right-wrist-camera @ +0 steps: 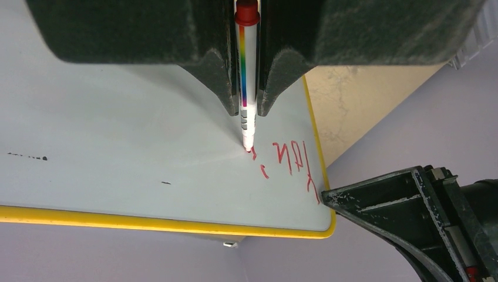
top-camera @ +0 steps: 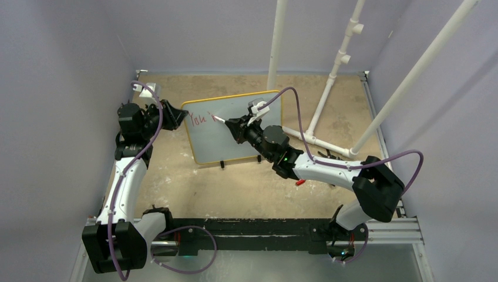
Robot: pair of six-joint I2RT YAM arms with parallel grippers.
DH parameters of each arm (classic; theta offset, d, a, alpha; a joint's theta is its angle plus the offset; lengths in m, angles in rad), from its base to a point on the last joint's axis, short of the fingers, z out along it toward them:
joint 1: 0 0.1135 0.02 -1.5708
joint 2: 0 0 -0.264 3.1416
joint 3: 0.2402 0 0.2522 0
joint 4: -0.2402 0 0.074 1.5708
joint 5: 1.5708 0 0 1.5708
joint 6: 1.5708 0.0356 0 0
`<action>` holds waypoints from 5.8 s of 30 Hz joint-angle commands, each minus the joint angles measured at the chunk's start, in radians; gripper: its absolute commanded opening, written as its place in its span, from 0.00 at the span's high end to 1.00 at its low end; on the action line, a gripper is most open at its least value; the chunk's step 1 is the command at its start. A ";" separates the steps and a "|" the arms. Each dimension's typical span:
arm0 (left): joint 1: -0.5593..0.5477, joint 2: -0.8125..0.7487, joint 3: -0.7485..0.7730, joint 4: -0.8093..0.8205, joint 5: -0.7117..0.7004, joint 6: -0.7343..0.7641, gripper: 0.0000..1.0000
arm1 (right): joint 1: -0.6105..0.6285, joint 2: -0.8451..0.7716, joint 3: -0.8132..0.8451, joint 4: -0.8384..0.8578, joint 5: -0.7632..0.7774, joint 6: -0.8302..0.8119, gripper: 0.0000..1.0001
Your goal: Write a sentence on the whiteboard
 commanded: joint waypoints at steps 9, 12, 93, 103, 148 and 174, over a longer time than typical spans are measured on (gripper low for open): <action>0.005 -0.007 -0.001 0.037 0.021 0.009 0.77 | -0.006 -0.027 0.015 0.019 0.070 -0.005 1.00; 0.004 -0.006 -0.001 0.037 0.021 0.009 0.77 | -0.006 -0.033 0.010 0.016 0.080 -0.003 1.00; 0.004 -0.003 0.000 0.037 0.021 0.010 0.77 | -0.007 -0.034 0.014 0.037 0.036 -0.034 1.00; 0.005 -0.003 0.001 0.036 0.021 0.010 0.77 | -0.007 -0.006 0.022 0.025 0.021 -0.034 1.00; 0.006 0.000 -0.005 0.035 0.019 0.013 0.77 | -0.007 -0.069 -0.076 -0.034 0.048 0.029 1.00; 0.006 0.001 -0.020 0.028 0.012 0.019 0.77 | -0.087 -0.245 -0.098 -0.101 -0.078 0.014 1.00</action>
